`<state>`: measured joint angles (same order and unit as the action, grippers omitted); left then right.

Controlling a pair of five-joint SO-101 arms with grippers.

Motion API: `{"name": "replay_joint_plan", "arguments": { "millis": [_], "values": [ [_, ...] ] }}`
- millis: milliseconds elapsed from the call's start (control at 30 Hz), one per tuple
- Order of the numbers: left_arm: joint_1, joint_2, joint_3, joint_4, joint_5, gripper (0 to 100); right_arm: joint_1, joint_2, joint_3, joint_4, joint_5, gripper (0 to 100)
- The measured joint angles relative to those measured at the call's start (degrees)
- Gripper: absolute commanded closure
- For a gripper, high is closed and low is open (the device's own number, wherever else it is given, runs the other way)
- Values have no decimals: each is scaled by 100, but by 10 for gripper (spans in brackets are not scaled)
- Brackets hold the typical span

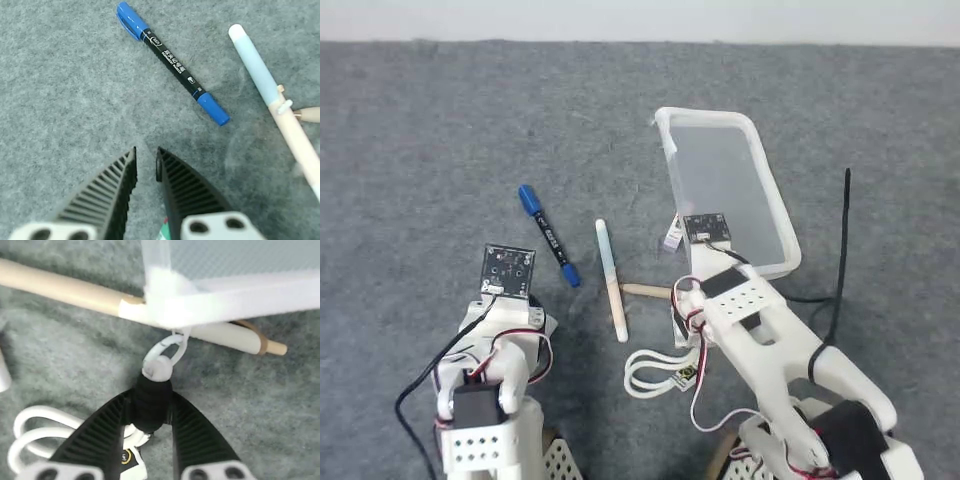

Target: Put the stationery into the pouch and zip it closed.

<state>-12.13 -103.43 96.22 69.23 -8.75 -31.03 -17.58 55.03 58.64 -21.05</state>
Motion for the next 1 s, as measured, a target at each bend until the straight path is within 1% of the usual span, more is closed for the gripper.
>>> {"name": "replay_joint_plan", "arguments": {
  "millis": [200,300,600,867,1000],
  "values": [
    [0,0,0,0,0,935,273,9,-457,571,369,992],
    [0,0,0,0,0,935,308,9,-527,615,484,992],
    [0,0,0,0,0,935,308,-35,-703,659,492,992],
    [0,0,-554,132,0,934,308,-1459,-686,659,492,992],
    [0,0,-1081,132,0,934,308,-2075,-554,659,492,992]
  ]
}}
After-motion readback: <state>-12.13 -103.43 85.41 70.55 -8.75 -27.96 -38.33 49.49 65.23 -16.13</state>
